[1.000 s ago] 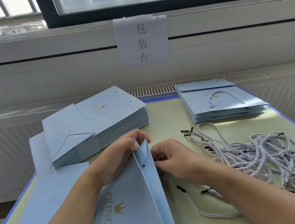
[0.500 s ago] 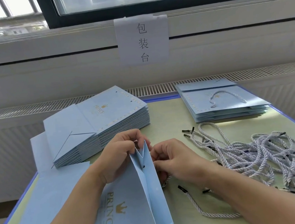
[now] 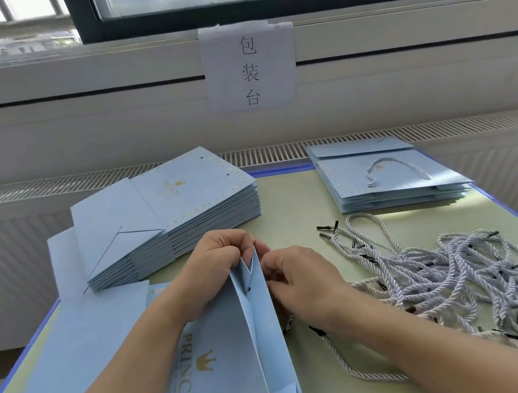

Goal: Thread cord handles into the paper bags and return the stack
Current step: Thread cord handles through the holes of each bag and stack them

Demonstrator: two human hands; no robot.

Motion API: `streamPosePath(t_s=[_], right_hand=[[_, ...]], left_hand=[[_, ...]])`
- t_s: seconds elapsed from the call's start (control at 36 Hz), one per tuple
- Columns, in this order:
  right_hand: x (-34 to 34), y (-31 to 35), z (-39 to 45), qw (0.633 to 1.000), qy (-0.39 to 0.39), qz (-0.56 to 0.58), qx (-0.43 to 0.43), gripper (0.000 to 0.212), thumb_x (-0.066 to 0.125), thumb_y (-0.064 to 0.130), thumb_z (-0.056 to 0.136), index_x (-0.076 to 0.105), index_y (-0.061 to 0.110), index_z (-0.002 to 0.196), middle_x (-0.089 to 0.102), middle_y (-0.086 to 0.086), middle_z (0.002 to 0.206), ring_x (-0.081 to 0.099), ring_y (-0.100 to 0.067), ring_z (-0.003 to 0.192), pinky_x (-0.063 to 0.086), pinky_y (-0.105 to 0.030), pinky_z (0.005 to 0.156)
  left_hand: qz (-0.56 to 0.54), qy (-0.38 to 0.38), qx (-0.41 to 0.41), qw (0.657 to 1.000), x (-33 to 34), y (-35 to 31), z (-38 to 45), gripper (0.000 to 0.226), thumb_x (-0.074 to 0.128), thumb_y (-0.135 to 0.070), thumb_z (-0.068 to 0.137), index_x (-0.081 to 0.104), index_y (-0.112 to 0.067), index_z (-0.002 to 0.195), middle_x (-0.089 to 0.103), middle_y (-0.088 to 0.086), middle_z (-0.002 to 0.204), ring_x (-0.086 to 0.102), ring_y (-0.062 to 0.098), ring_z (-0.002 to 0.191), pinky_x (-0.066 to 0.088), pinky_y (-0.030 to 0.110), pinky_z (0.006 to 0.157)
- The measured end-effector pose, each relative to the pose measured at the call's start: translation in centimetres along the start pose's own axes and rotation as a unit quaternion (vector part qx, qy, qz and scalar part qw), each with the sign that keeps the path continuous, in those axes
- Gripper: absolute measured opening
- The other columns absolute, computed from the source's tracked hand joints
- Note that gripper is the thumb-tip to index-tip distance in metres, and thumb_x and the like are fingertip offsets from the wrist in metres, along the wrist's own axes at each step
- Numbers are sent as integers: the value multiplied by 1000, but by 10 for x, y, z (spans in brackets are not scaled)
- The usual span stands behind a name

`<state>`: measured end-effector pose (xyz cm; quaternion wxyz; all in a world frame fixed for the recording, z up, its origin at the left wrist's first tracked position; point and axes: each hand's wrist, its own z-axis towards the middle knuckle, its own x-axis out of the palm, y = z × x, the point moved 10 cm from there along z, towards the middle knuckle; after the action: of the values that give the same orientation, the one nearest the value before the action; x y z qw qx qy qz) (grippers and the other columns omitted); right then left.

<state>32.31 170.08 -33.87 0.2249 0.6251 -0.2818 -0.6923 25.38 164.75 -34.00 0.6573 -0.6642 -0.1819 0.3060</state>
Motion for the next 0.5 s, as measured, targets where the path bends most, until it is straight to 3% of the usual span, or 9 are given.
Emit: streamPosePath(t_s=[0.06,0.14,0.25,0.33,0.42,0.5], right_hand=[[-3,7,-3,998,-24,-54,-22,21,53,17,89,50,32,76,51,9,73,45,-15,75,39,-31,64],[-5,1,-2,999,-29,15,-13,23,56,12,86,57,31,74,59,8,70,52,-18,72,47,-35,68],[-6,-2,-3,999,-26,41,-13,29,55,7,85,58,30,67,65,4,72,61,-21,72,52,-39,69],[-5,4,-5,999,-25,-31,-33,16,53,16,88,62,28,83,66,6,84,54,-18,78,48,-36,72],[-9,8,-5,995,-40,-89,-34,17,52,26,92,65,31,102,62,6,96,47,-15,81,44,-32,73],[-11,8,-6,994,-40,-94,-34,16,52,26,92,66,28,99,59,8,89,44,-13,80,43,-33,72]], left_hand=[[13,11,0,1000,3,-1,0,15,38,-3,53,50,-11,48,69,16,86,62,19,72,53,27,68],[51,24,2,998,6,-5,-1,18,39,-4,53,52,-13,47,71,12,87,64,18,75,53,30,72],[124,40,-20,991,1,-4,-6,18,43,-9,56,57,-19,51,71,0,102,65,10,96,50,34,89],[156,49,-32,986,-5,-4,-9,16,48,-11,56,59,-20,53,71,-3,103,64,3,94,49,31,84],[156,47,-37,986,-7,-5,-11,16,47,-7,55,58,-18,53,72,2,96,67,8,95,51,31,85],[146,24,-38,988,-9,-4,-11,16,48,-6,53,58,-18,51,73,1,94,67,9,98,51,35,87]])
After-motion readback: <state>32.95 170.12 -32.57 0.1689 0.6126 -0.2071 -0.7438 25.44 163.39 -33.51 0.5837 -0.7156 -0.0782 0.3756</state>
